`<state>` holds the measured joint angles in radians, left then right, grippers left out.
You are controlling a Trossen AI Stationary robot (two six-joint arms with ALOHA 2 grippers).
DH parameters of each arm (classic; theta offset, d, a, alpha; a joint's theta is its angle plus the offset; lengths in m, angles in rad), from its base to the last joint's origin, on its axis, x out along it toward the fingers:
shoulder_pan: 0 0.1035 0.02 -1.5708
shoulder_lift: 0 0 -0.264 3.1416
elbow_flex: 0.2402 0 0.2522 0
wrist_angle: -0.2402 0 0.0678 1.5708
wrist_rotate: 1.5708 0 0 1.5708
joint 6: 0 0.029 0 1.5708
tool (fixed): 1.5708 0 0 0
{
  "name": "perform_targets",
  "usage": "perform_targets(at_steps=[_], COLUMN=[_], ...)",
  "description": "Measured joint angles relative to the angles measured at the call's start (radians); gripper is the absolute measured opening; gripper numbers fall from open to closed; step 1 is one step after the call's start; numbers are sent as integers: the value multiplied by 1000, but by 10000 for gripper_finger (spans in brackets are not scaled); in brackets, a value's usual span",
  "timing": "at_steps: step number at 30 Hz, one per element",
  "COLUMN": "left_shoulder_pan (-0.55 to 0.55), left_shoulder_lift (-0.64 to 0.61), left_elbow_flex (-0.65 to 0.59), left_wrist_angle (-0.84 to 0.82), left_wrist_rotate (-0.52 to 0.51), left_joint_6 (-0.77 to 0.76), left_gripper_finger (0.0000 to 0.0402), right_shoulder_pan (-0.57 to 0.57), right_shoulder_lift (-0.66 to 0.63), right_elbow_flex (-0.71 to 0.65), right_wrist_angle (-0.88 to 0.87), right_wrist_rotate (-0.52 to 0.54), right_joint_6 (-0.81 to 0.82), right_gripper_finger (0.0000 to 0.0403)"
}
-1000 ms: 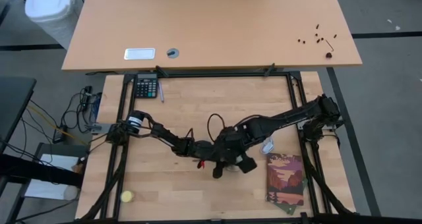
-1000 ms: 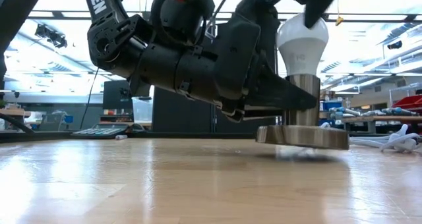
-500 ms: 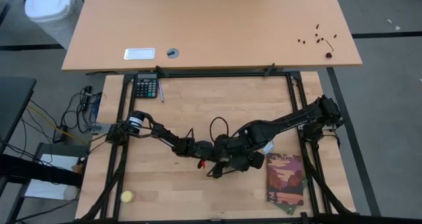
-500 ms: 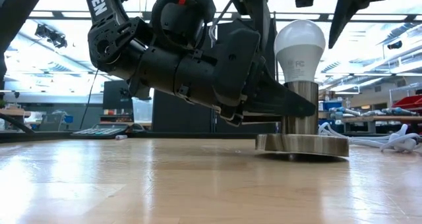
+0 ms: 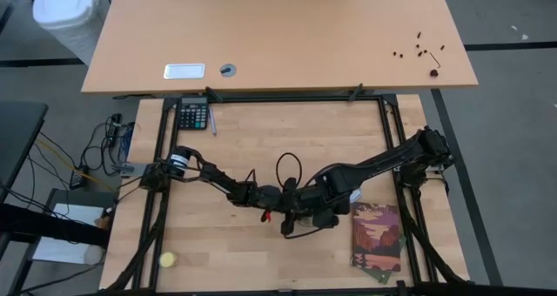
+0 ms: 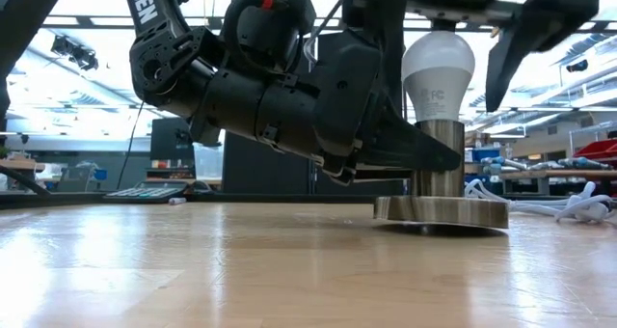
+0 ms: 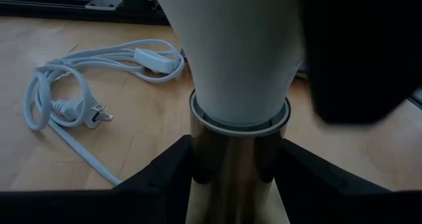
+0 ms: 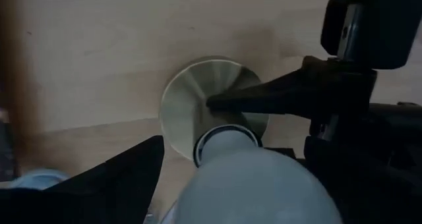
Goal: Screw lightbulb
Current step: Insert the lightbulb into the lamp socket
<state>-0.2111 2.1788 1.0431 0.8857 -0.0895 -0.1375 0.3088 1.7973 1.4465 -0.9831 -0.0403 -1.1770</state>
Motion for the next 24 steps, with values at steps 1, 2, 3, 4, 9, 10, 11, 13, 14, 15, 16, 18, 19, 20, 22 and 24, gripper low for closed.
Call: perform_targets(at_steps=[1,2,3,4,9,10,11,13,14,15,16,18,19,20,22,24], left_shoulder_pan=[0,0,0,0,0,0,0,1,1,1,1,1,1,1,0,0], left_shoulder_lift=[0,0,0,0,1,1,1,1,1,1,1,1,1,1,1,1], left_elbow_flex=[0,0,0,0,0,0,-1,-1,-1,-1,-1,-1,-1,-1,0,0], left_wrist_angle=[0,0,0,0,0,0,0,-1,-1,-2,-2,-1,-1,-1,-1,-1], left_wrist_rotate=[0,0,0,-1,-4,-4,-4,-4,-4,-4,-4,-3,-3,-3,2,3], left_joint_6=[0,0,0,0,-2,-1,-1,-1,-1,-1,-1,0,0,2,3,4], left_gripper_finger=[188,188,188,188,188,188,188,188,188,188,188,188,188,188,188,188], right_shoulder_pan=[0,-2,-4,-6,-27,-31,-34,-40,-41,-41,-41,-41,-41,-42,-43,-43], right_shoulder_lift=[0,1,1,1,1,1,1,1,1,1,1,1,1,1,1,1], right_elbow_flex=[-12,-20,-26,-29,-31,-31,-31,-31,-31,-31,-31,-31,-31,-31,-31,-31], right_wrist_angle=[23,43,54,63,66,65,65,67,69,72,75,80,83,84,81,81], right_wrist_rotate=[2,2,2,2,-15,-19,-25,-40,-43,-43,-43,-43,-43,-42,-36,-25], right_joint_6=[-2,-1,0,6,29,38,48,65,76,82,87,101,105,108,108,108], right_gripper_finger=[374,374,374,373,373,373,373,372,370,366,361,344,333,322,299,278])
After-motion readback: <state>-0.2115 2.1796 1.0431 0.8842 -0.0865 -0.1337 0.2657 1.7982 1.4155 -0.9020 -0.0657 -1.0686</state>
